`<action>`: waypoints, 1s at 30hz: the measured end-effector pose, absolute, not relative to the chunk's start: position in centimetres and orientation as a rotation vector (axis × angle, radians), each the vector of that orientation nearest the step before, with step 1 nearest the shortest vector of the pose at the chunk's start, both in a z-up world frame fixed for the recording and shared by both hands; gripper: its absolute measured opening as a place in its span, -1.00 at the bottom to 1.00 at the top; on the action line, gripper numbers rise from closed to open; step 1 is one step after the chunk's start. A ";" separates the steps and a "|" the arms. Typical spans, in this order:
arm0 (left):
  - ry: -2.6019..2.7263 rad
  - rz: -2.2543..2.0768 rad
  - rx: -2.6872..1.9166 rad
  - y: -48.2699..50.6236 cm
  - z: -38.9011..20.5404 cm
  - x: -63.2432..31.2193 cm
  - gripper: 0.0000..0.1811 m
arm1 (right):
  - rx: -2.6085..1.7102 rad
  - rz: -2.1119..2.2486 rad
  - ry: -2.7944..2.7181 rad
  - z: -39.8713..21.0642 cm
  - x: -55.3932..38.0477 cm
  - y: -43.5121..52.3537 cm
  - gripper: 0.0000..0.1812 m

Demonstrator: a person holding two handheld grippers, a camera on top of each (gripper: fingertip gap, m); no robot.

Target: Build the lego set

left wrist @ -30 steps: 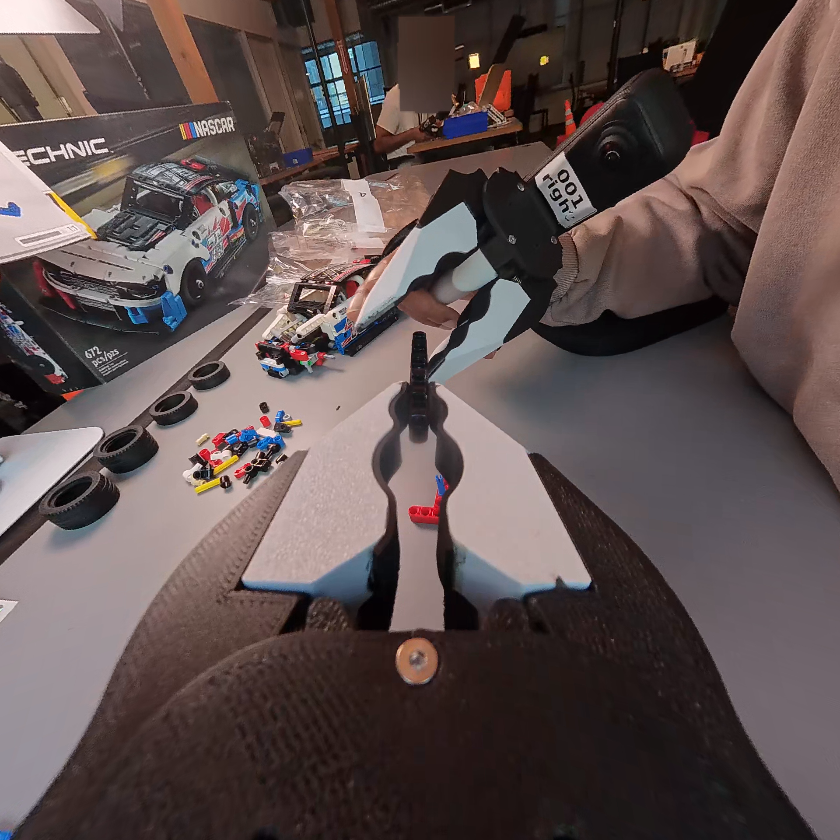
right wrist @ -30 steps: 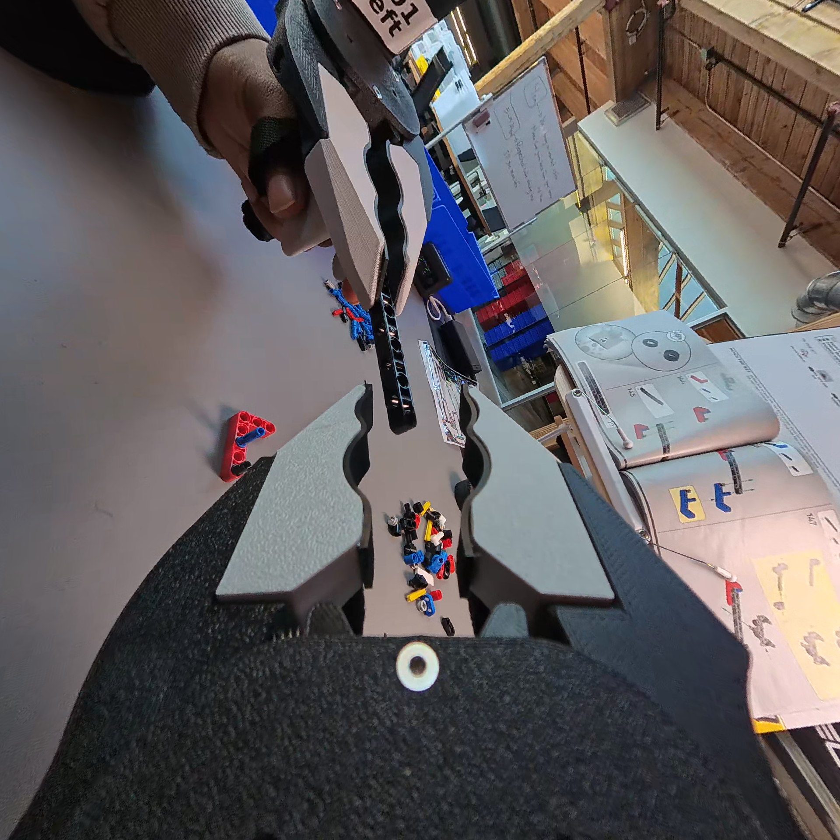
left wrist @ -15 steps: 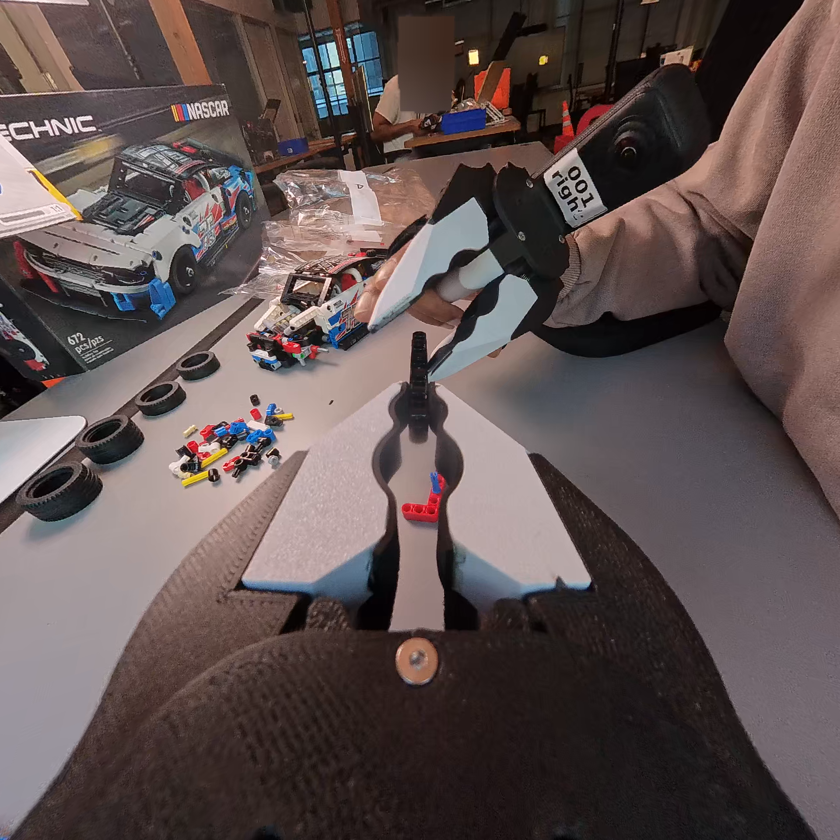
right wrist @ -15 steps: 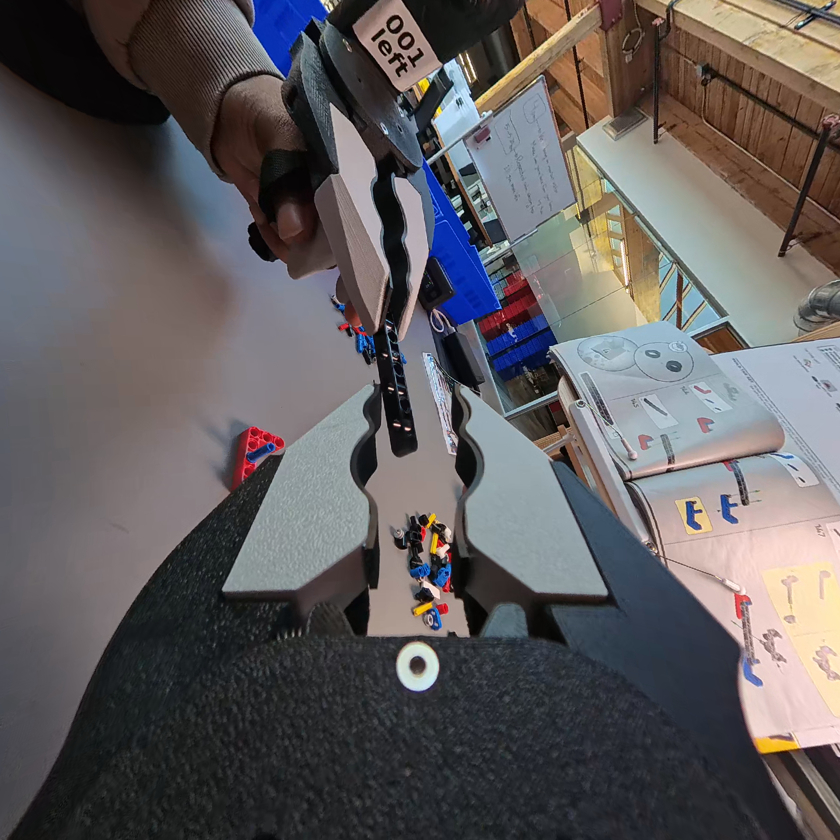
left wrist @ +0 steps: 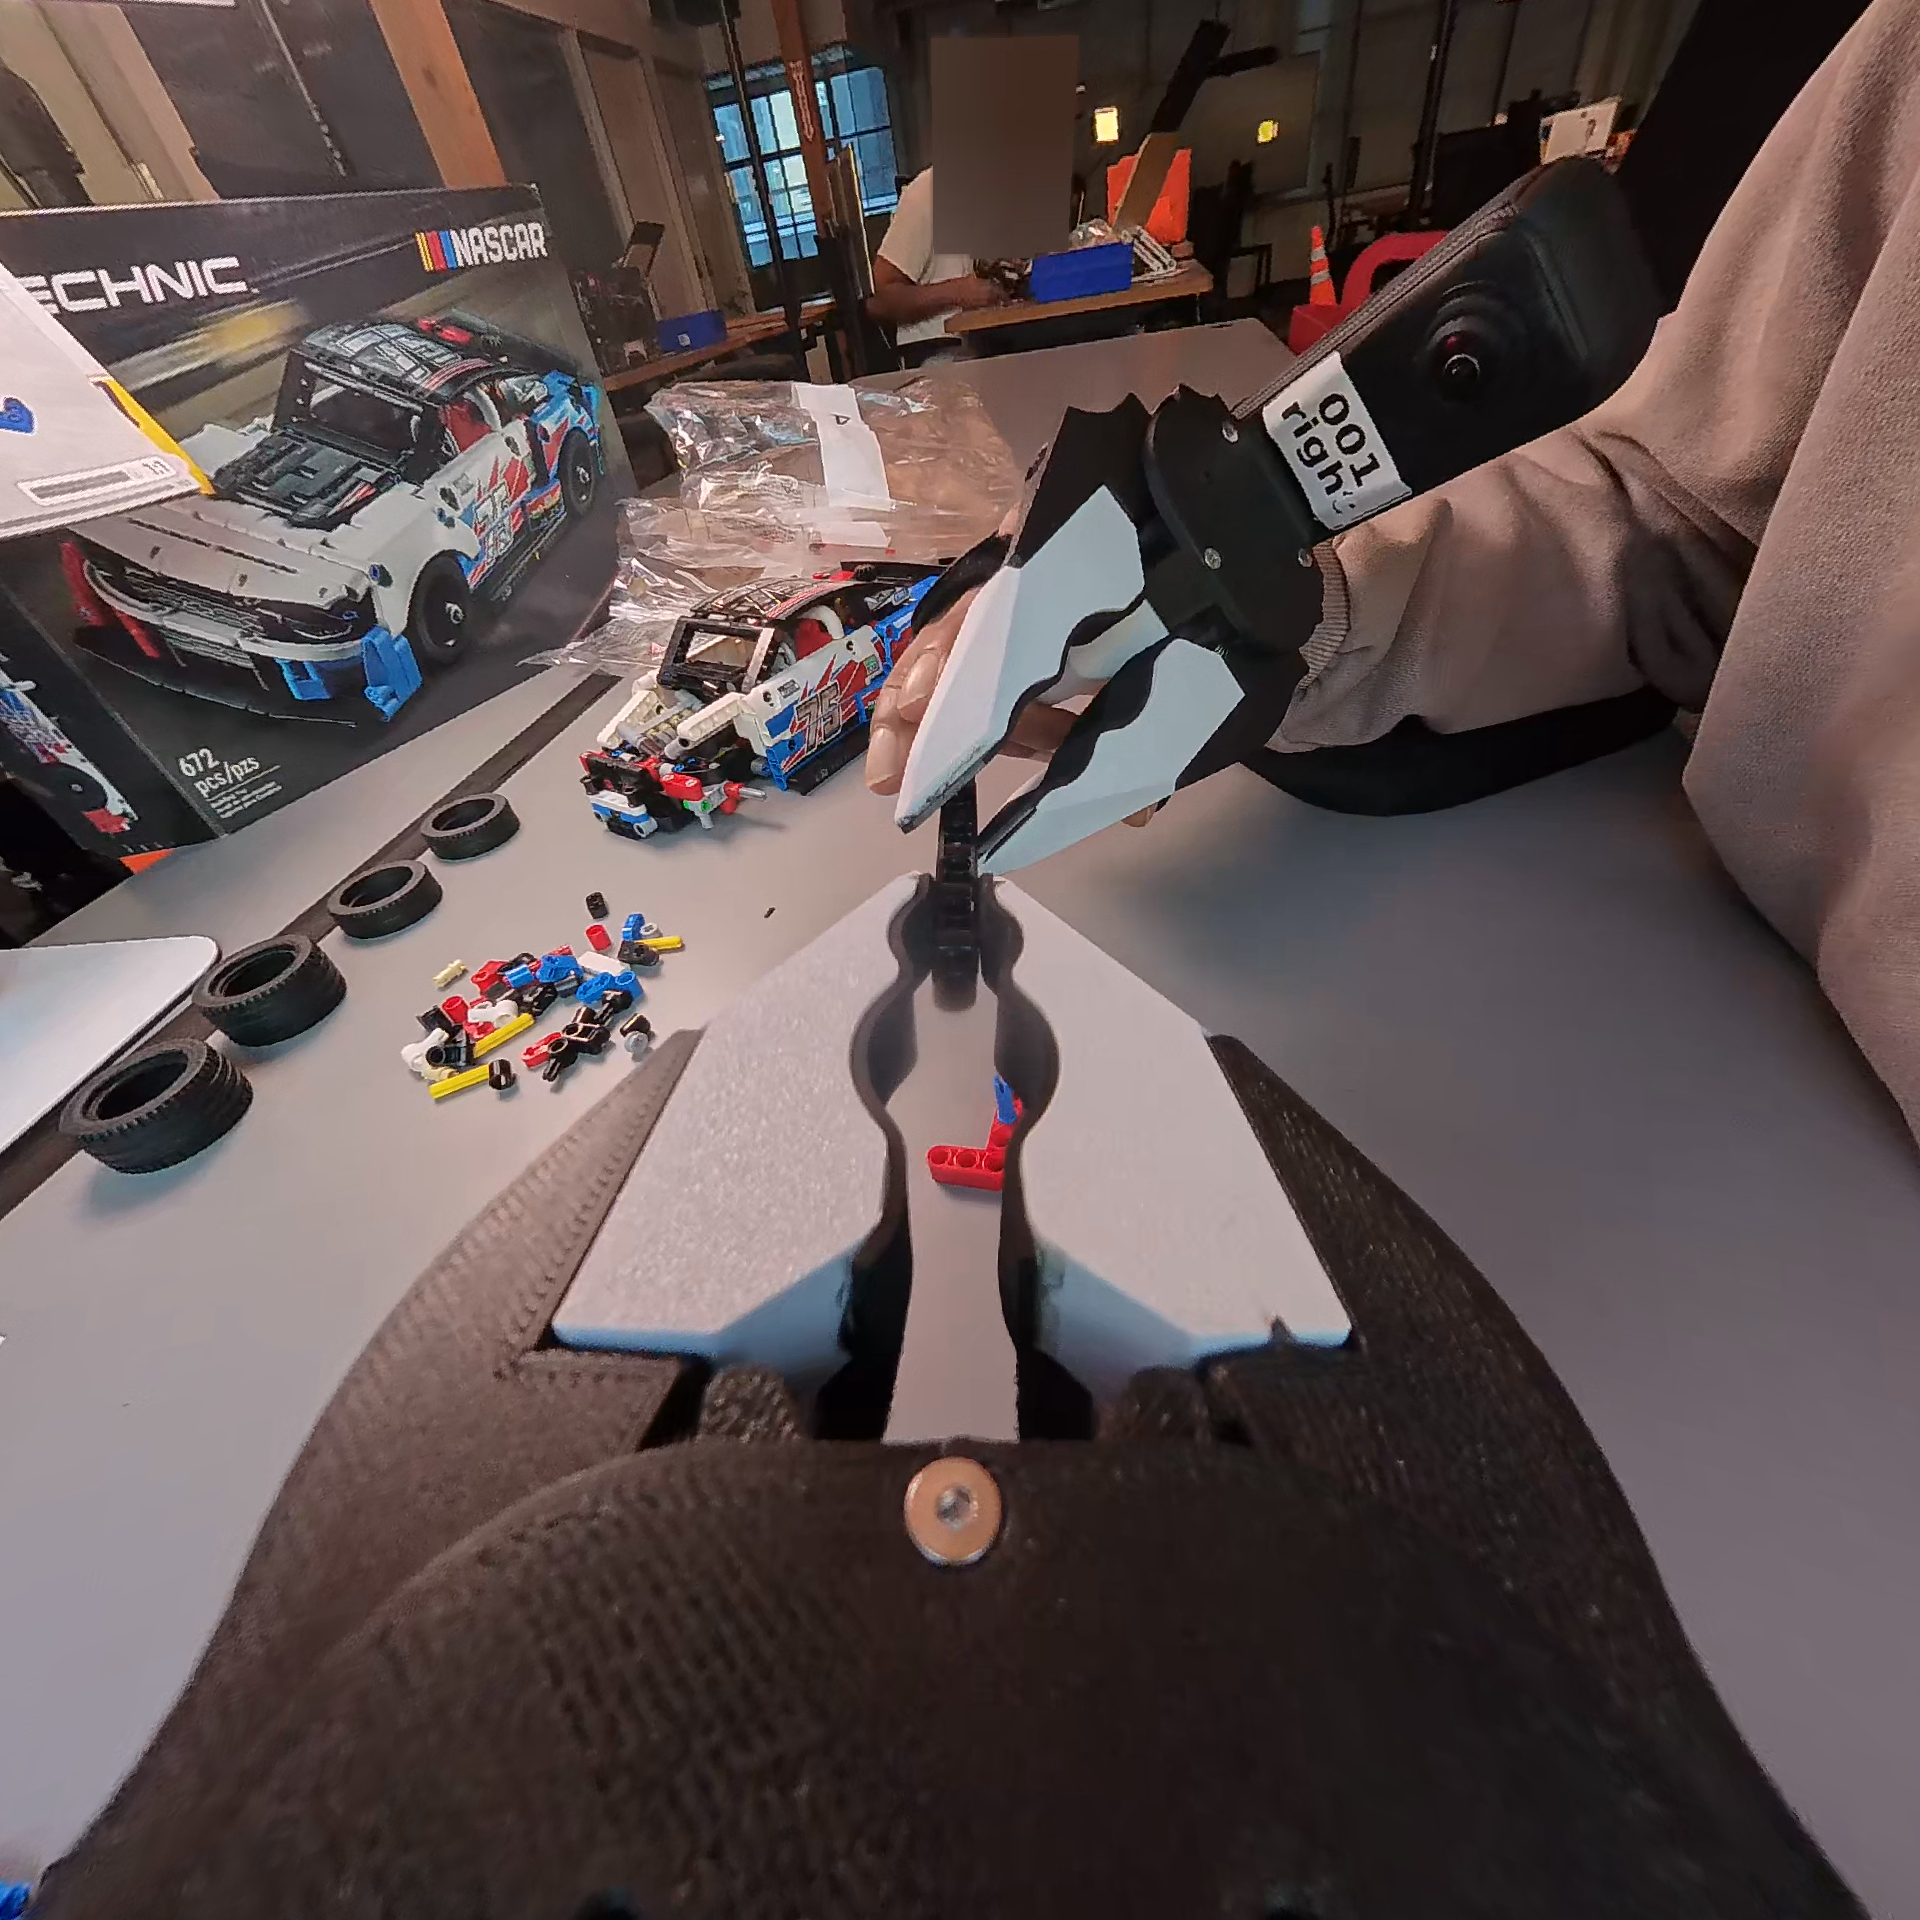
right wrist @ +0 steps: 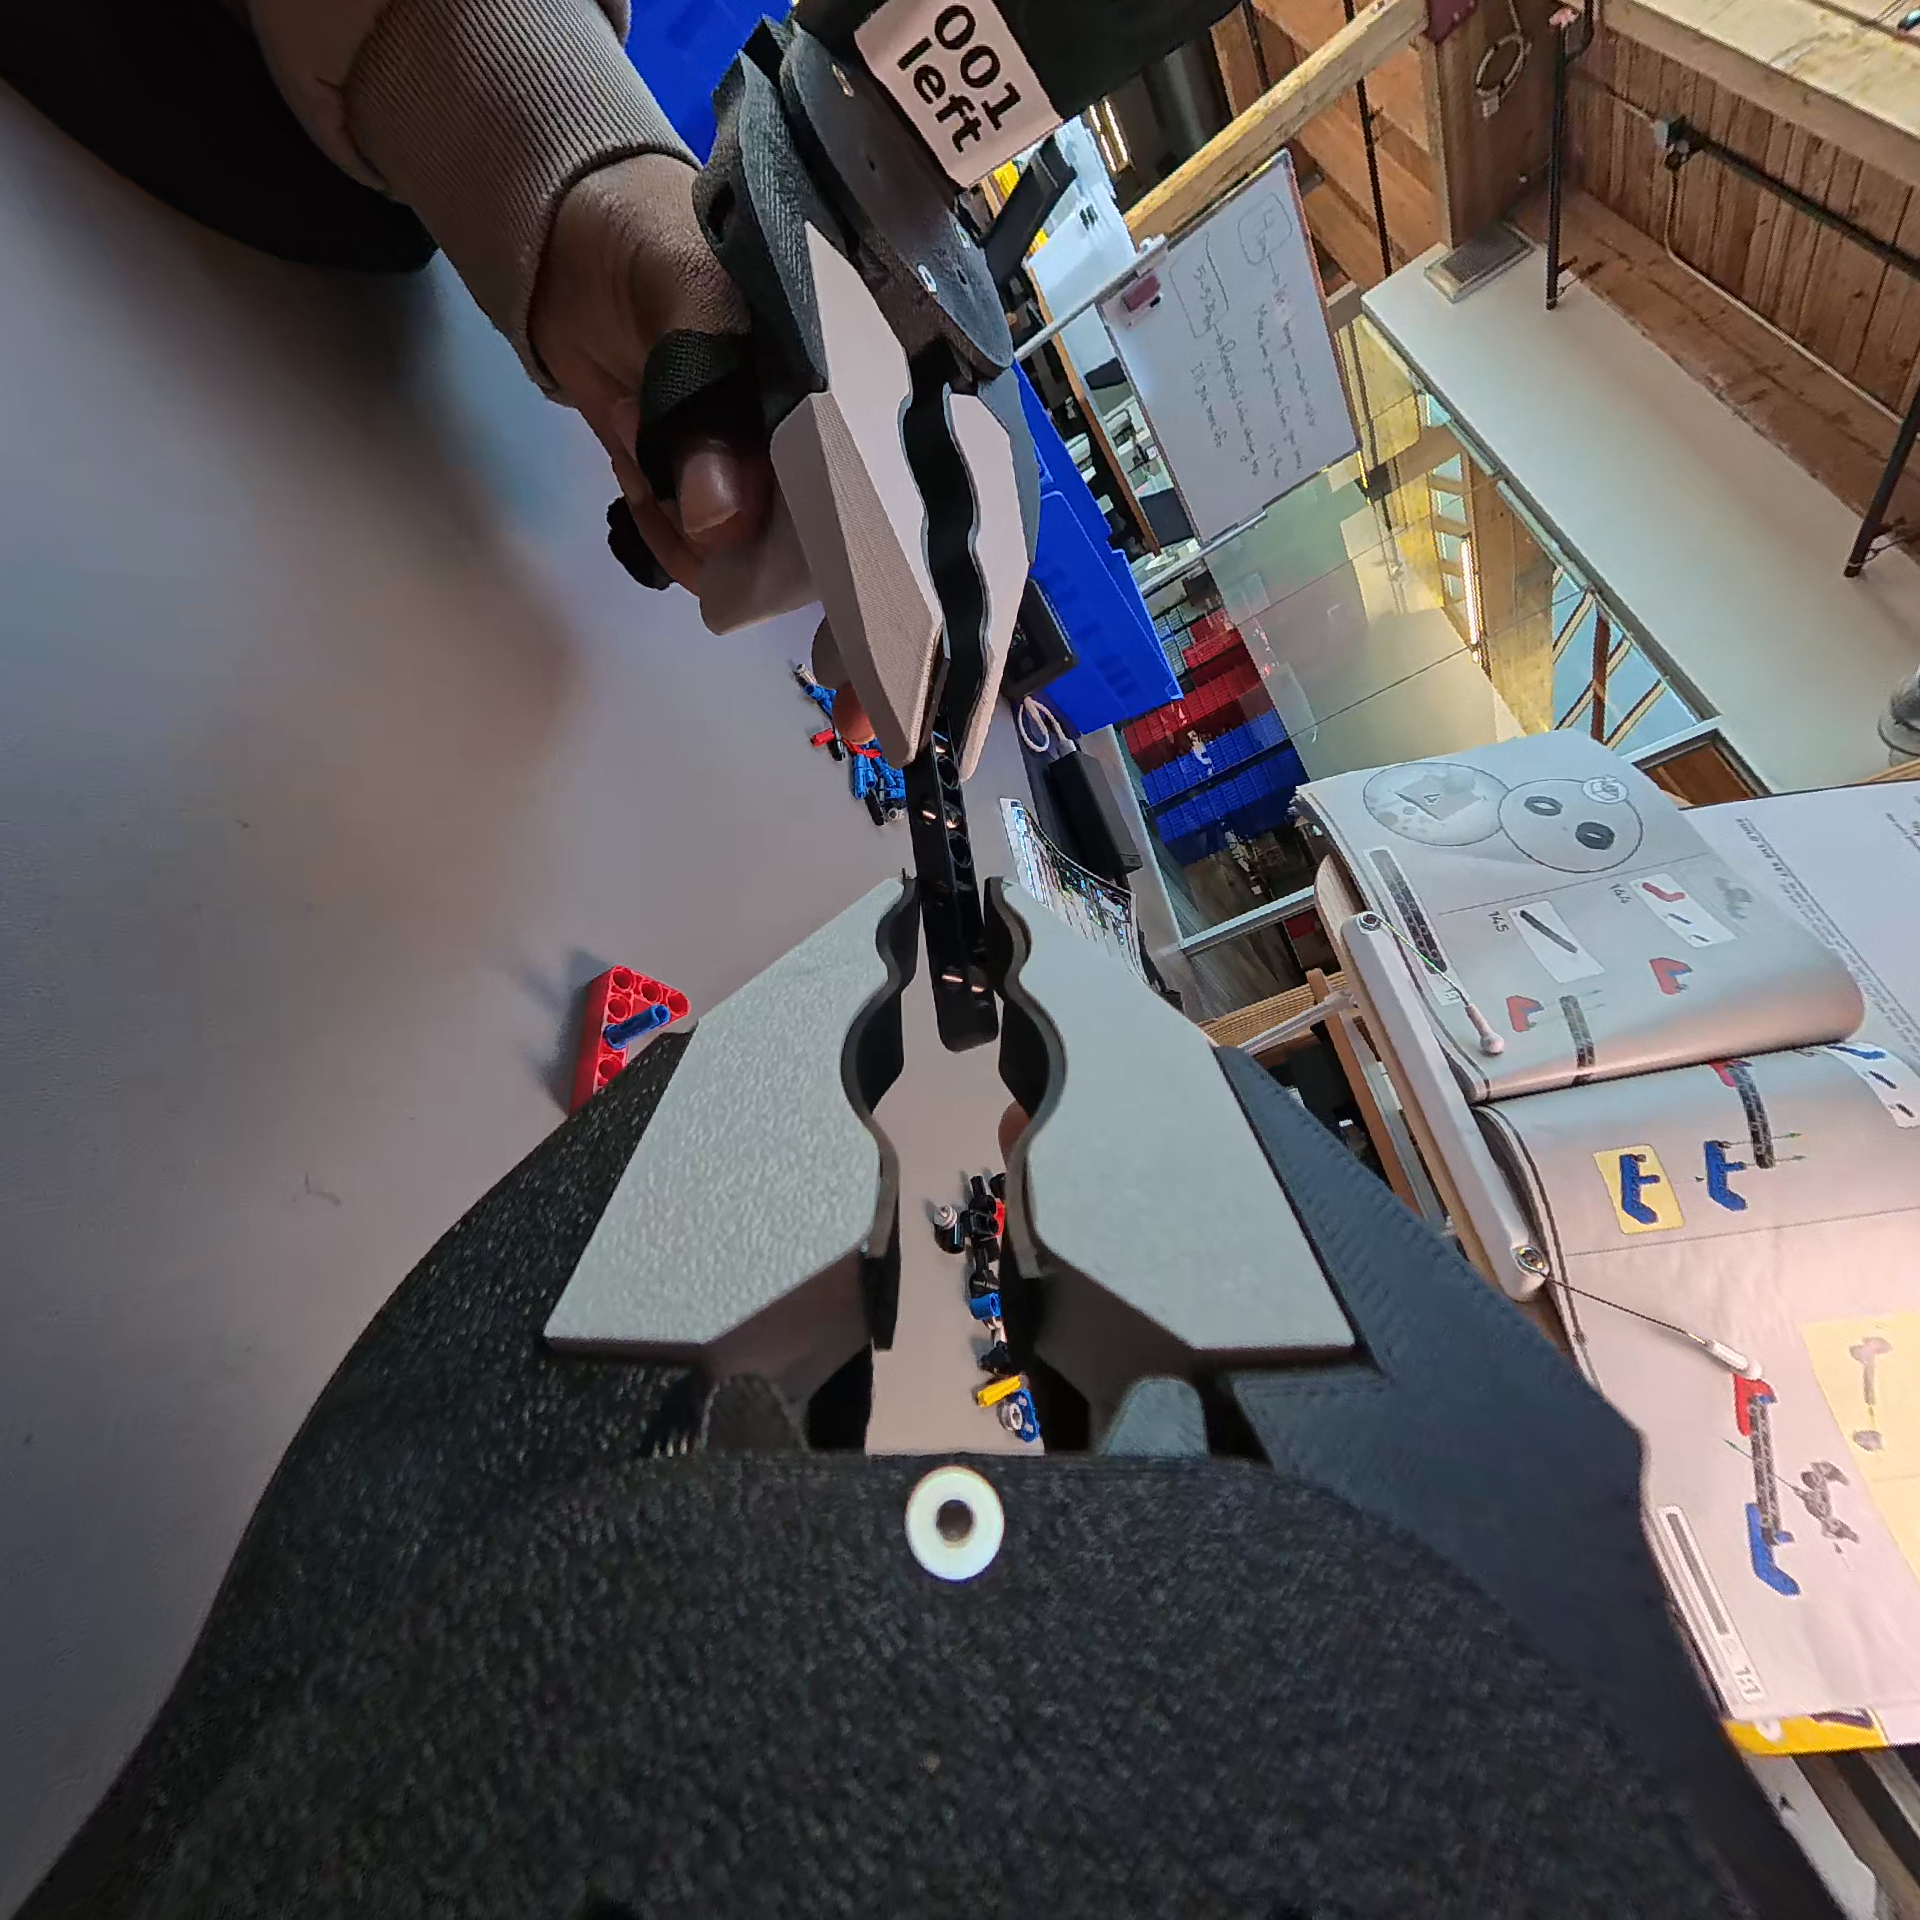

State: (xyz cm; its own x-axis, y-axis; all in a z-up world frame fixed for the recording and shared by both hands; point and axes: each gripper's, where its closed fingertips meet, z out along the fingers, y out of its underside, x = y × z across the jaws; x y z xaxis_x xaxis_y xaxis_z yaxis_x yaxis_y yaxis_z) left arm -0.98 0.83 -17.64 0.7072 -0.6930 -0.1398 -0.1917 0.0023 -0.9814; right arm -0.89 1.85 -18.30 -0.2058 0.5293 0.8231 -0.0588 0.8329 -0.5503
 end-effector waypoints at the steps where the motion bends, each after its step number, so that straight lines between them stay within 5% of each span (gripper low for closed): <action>1: 0.748 -0.458 -1.555 0.8 -17.7 -1.0 -0.93 | -0.369 0.557 -1.705 -18.3 -0.9 1.9 -0.88; 30: 0.712 -0.465 -1.583 1.2 -18.1 -1.9 -0.84 | -0.682 0.938 -1.772 -19.0 -0.9 2.1 -0.91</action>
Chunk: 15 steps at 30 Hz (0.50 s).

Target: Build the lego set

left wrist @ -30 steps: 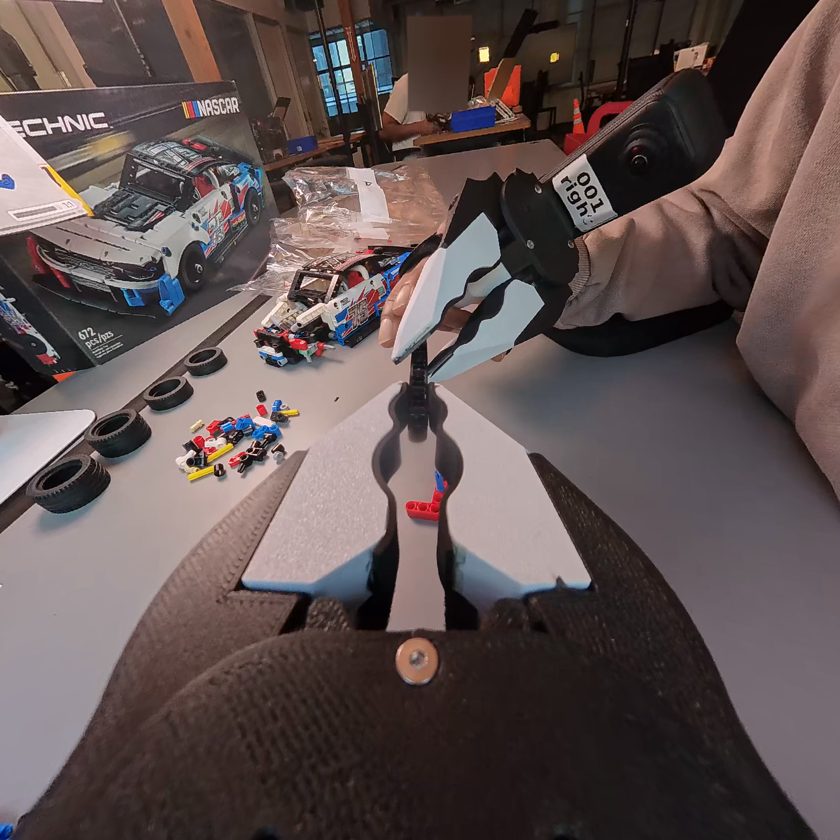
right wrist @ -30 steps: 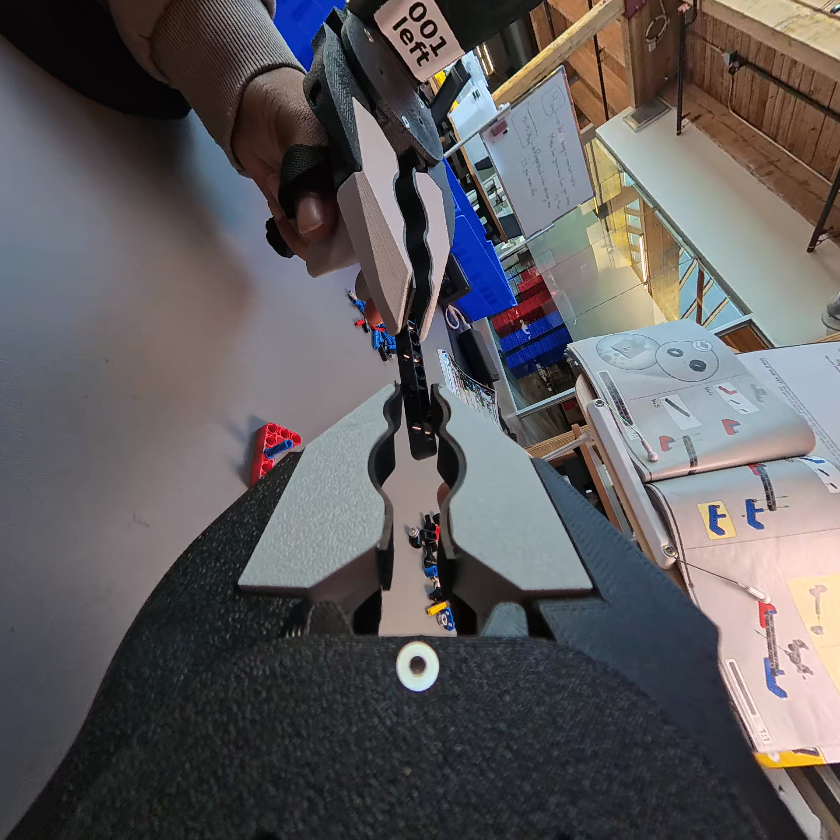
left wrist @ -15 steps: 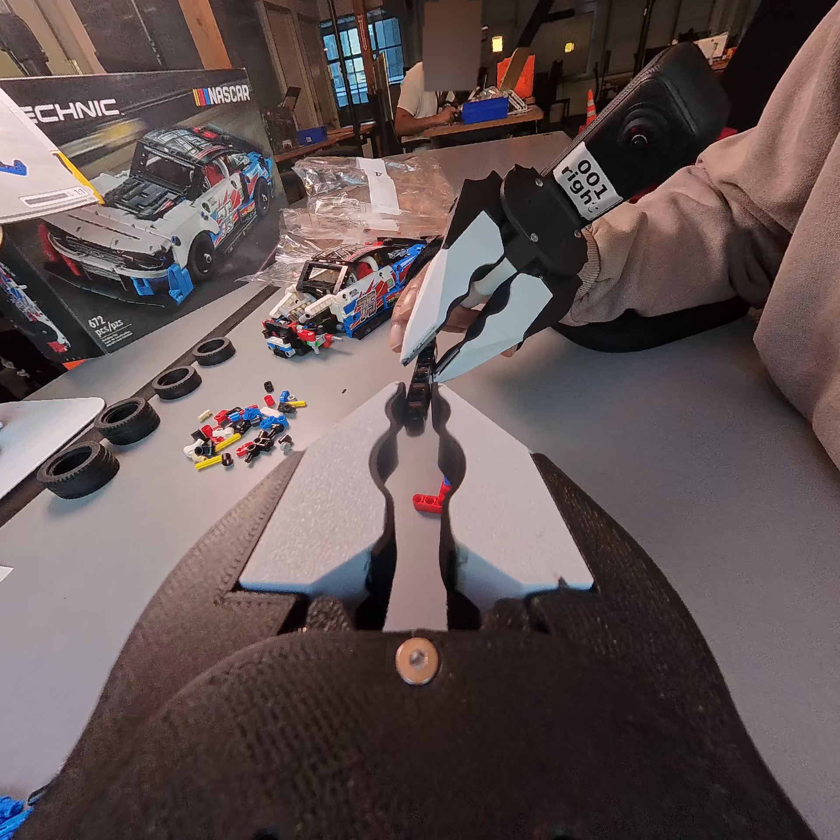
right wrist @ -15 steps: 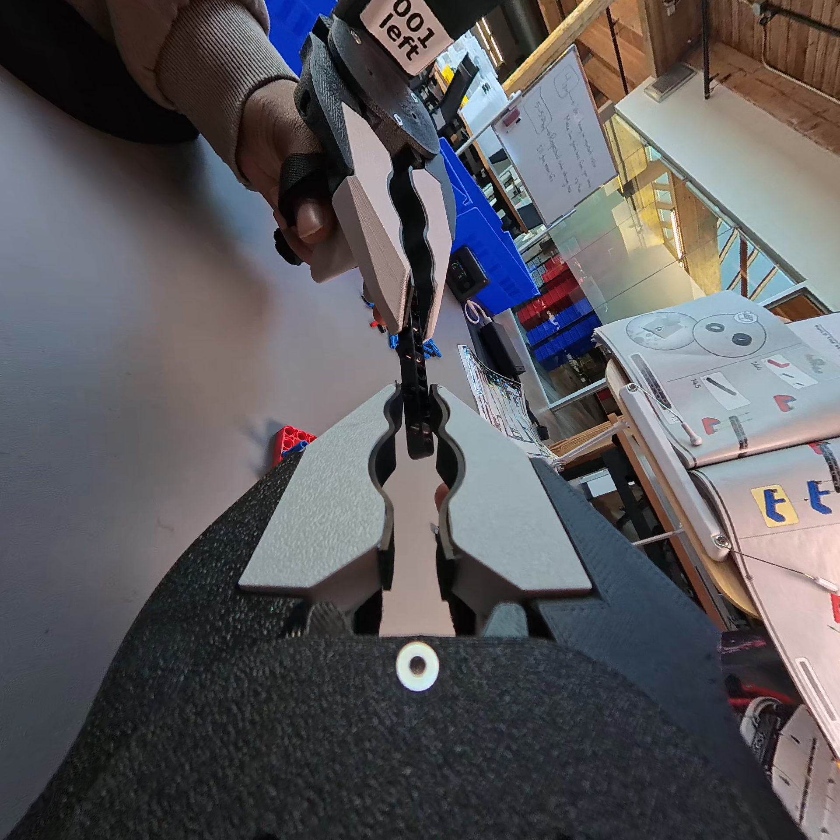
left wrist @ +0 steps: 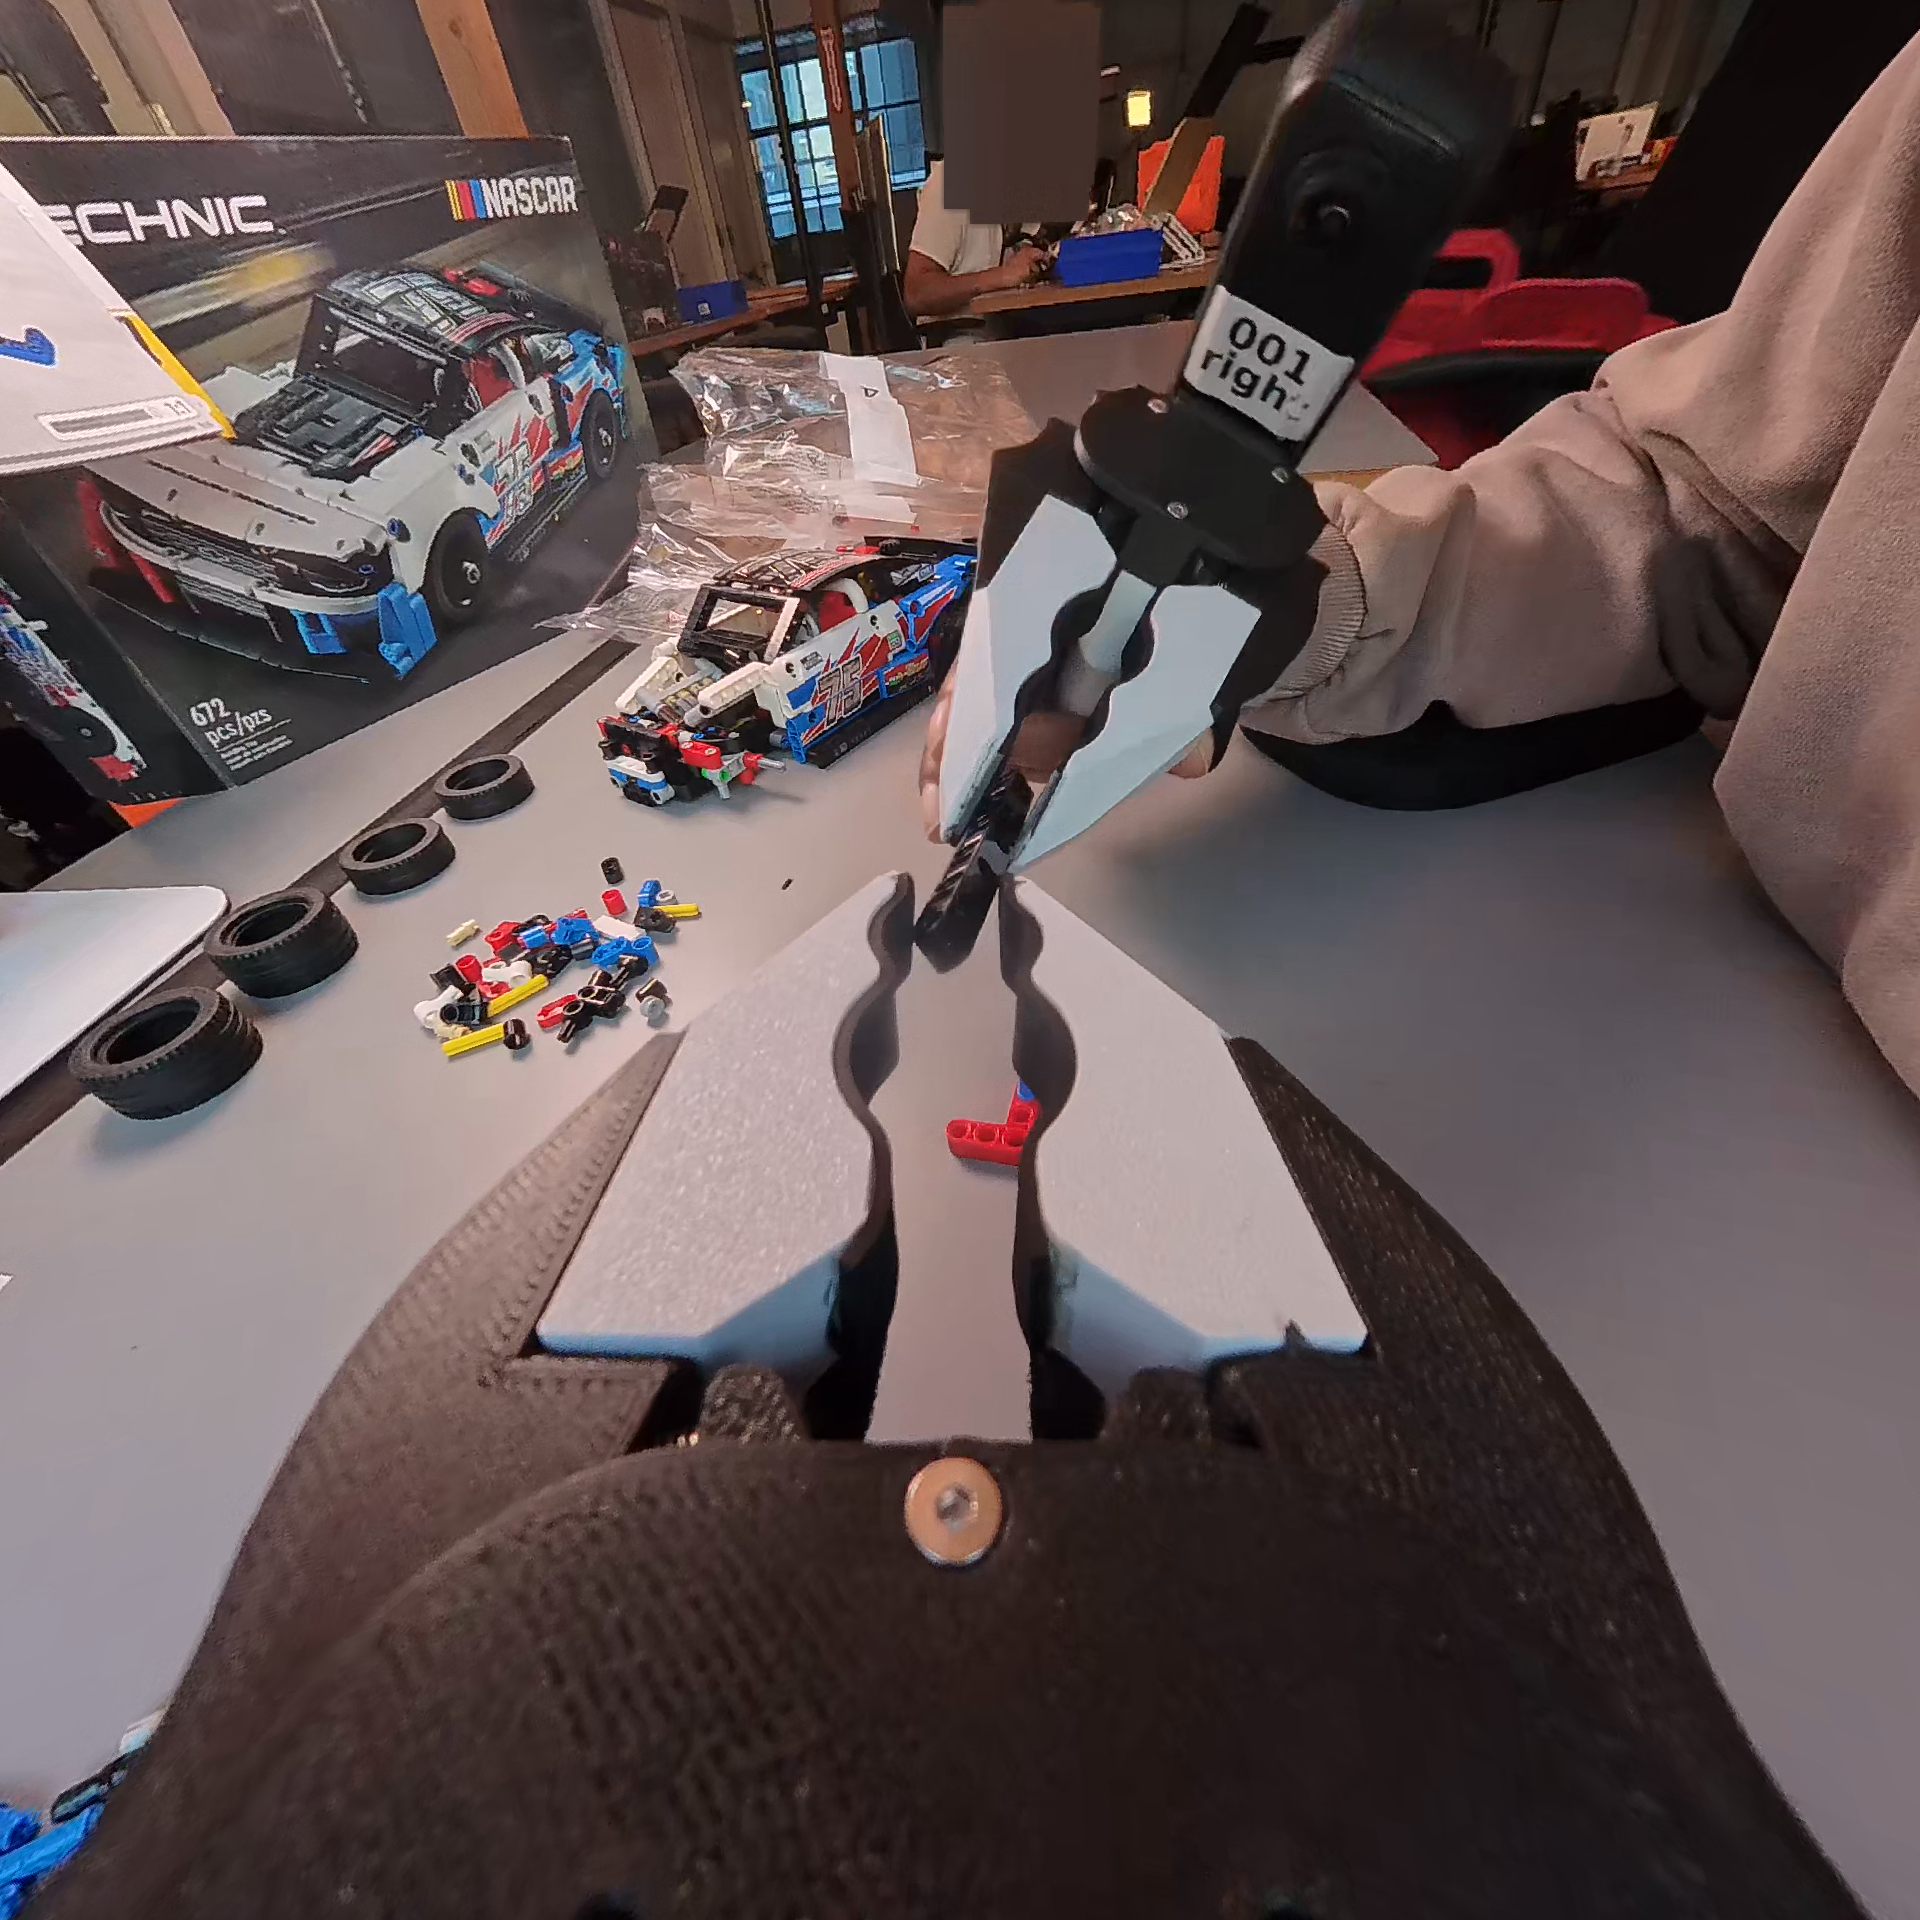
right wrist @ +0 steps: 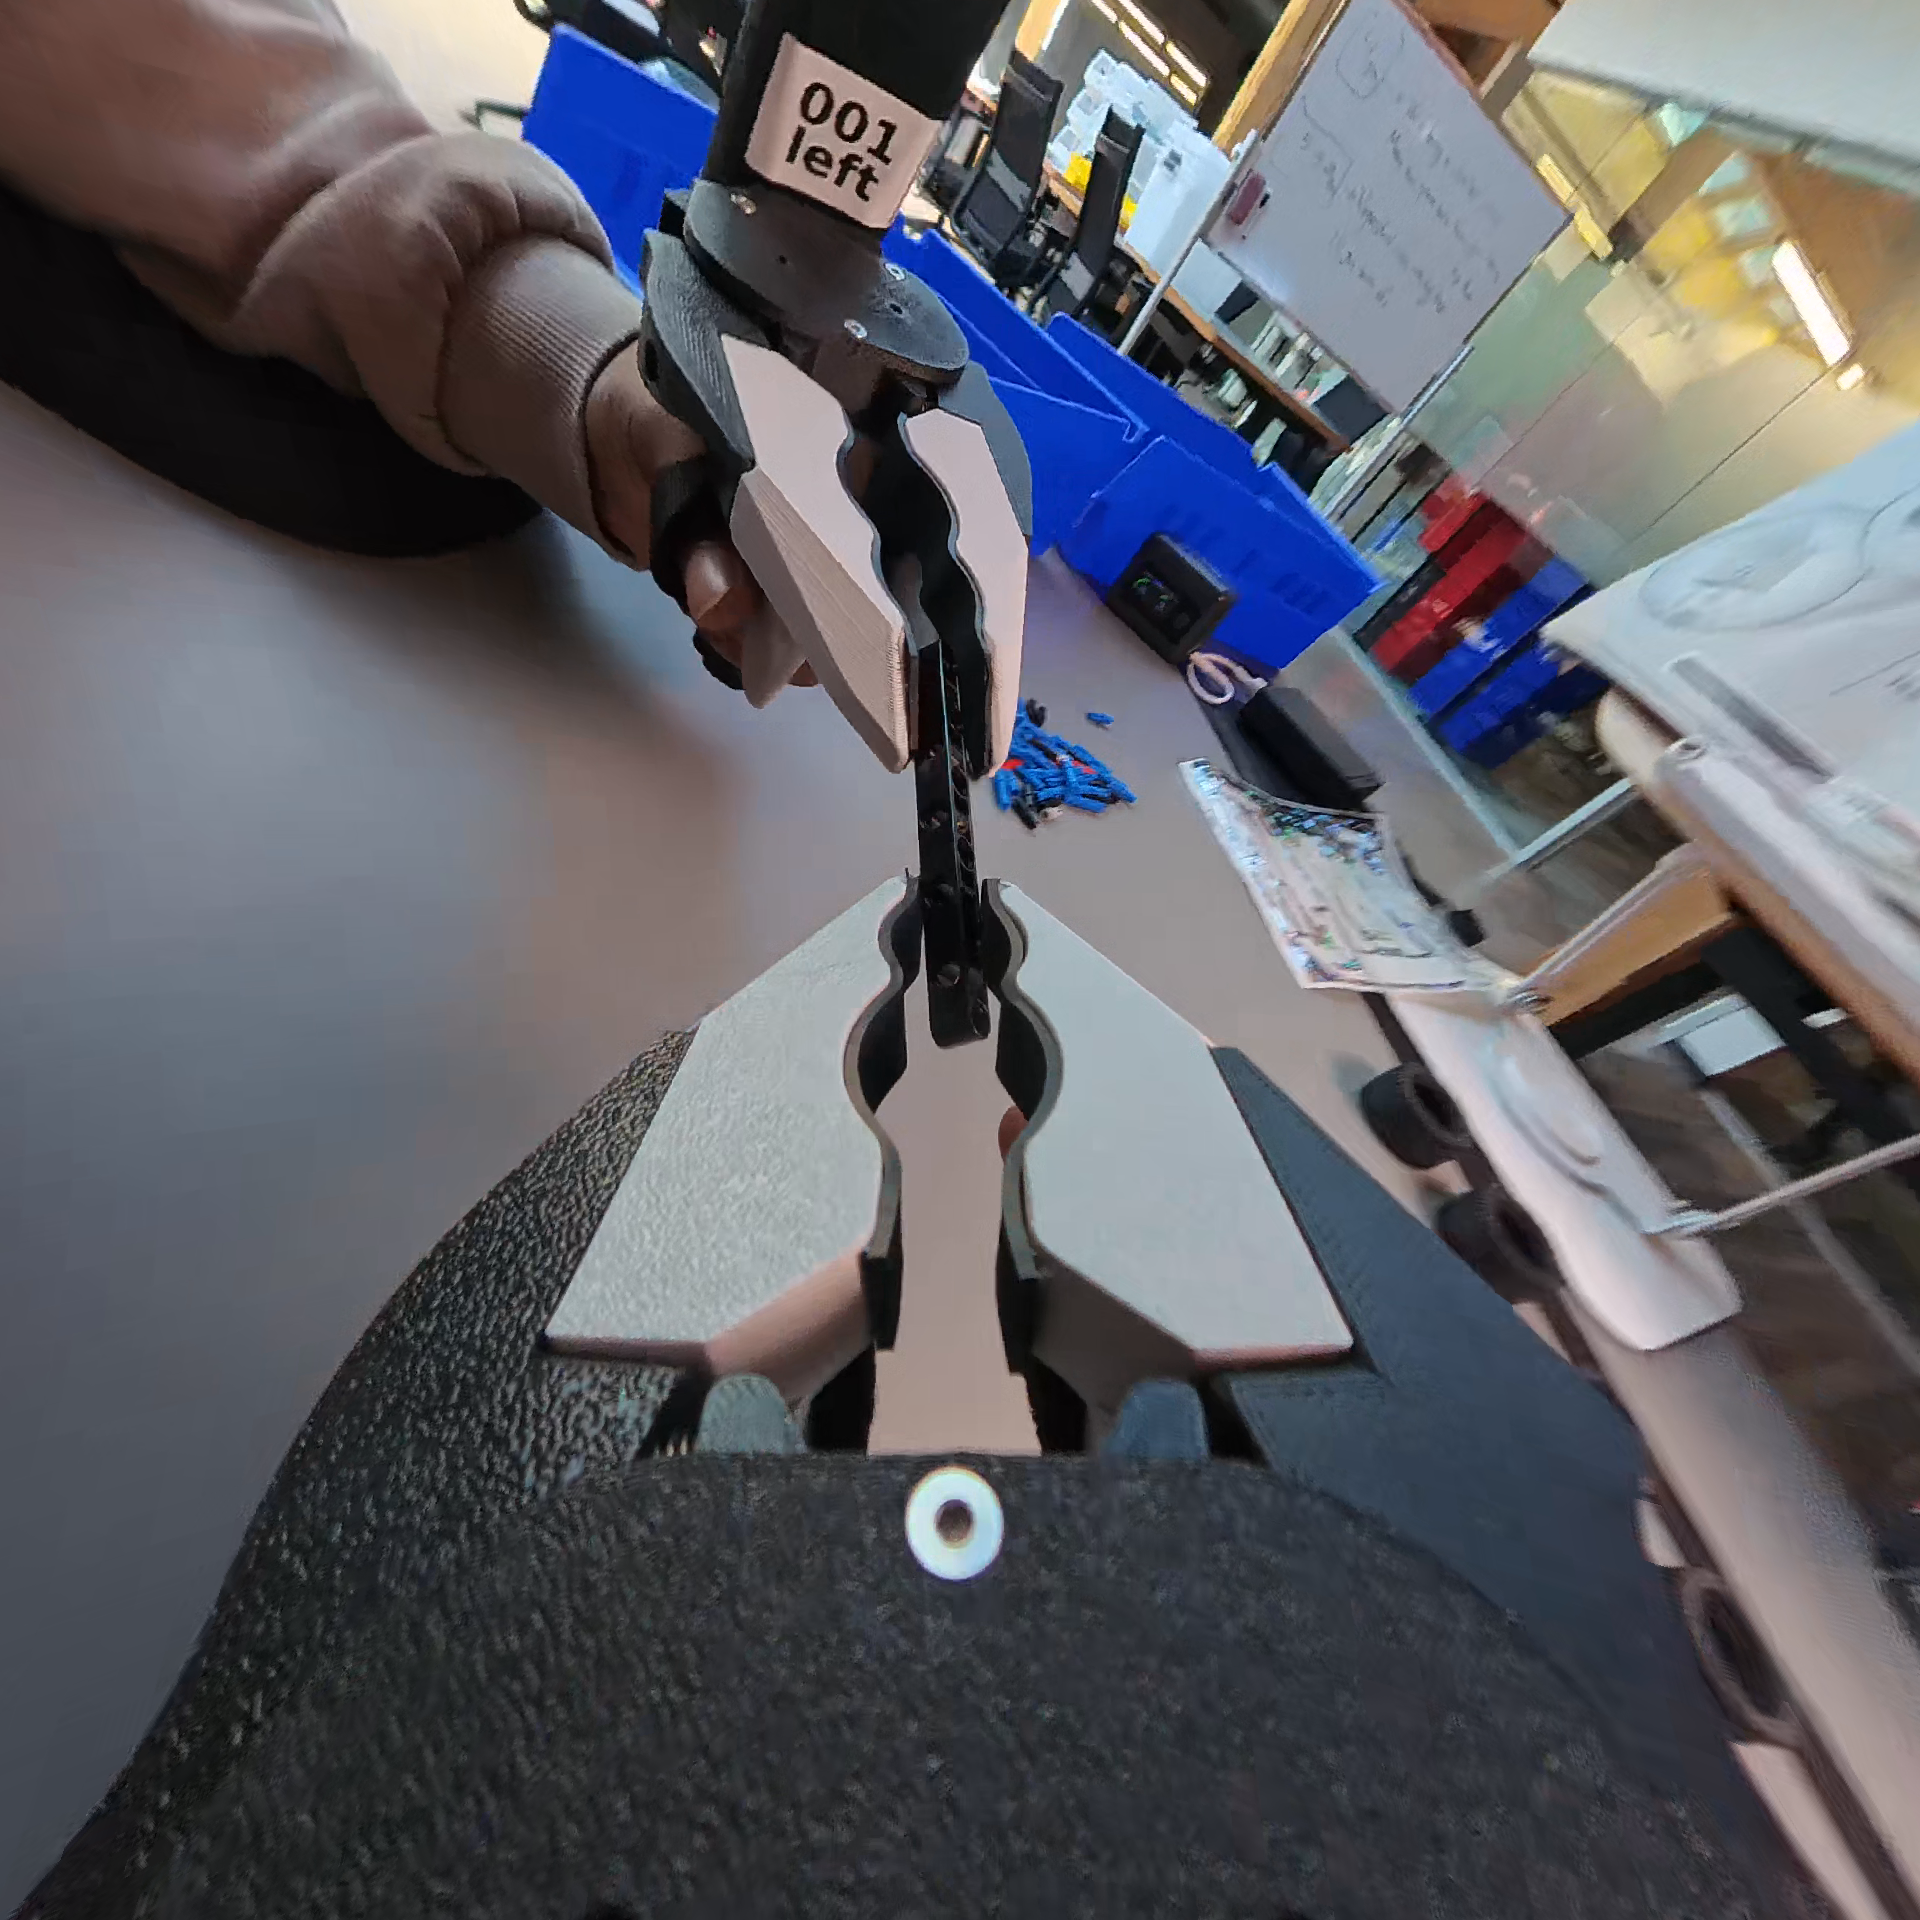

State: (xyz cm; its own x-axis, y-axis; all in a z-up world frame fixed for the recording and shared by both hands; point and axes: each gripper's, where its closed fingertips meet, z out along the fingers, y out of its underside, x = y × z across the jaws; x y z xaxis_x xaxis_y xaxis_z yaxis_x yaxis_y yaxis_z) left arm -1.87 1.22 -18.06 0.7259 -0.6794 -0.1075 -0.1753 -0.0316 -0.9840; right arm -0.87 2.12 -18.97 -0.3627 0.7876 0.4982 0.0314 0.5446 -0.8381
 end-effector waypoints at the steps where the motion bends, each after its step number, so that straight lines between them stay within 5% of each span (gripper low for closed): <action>1: 0.716 -0.468 -1.586 1.2 -18.2 -1.9 -0.83 | -0.741 1.012 -1.789 -19.0 -0.8 1.9 -0.91; 15: 0.740 -0.472 -1.593 1.1 -18.6 -1.9 -0.83 | -1.280 1.638 -1.825 -19.3 -0.3 1.5 -0.92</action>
